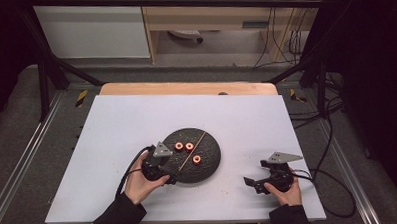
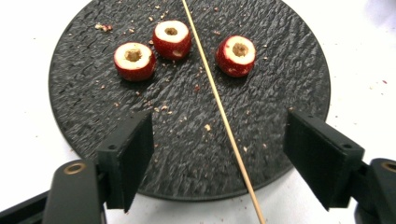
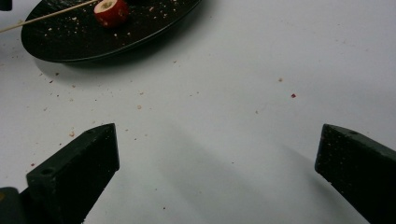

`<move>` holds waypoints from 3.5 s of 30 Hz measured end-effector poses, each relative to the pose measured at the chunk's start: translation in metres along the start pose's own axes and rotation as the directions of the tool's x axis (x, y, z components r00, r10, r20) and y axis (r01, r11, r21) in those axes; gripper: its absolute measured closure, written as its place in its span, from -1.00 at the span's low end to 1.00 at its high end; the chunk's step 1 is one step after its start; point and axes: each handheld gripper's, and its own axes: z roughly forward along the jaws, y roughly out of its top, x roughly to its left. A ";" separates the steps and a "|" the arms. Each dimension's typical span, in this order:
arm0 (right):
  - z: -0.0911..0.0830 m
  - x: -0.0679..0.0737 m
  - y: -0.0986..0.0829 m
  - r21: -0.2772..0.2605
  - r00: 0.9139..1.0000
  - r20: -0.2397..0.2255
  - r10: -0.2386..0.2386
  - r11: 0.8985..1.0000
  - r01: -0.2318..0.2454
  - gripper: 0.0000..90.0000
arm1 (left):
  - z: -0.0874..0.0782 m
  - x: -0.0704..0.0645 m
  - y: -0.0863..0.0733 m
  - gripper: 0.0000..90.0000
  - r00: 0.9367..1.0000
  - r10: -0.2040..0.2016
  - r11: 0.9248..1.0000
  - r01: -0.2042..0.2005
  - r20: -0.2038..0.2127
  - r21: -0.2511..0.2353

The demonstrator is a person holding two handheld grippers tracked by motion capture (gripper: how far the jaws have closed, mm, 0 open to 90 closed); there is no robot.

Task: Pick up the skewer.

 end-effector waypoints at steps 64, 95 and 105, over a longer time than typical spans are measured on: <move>0.002 0.000 -0.001 0.010 1.000 -0.005 -0.001 1.000 0.001 -0.99 | 0.012 -0.013 0.013 0.96 0.997 -0.047 0.994 0.053 -0.064 0.095; 0.004 0.005 0.005 0.006 0.998 0.049 0.040 0.999 -0.040 -0.99 | -0.054 0.027 -0.066 0.95 0.997 -0.082 0.982 0.083 0.011 -0.168; 0.013 0.014 0.011 0.019 0.998 0.053 0.027 0.999 -0.028 -0.99 | -0.060 0.034 -0.086 0.95 0.997 -0.073 0.972 0.079 0.032 -0.221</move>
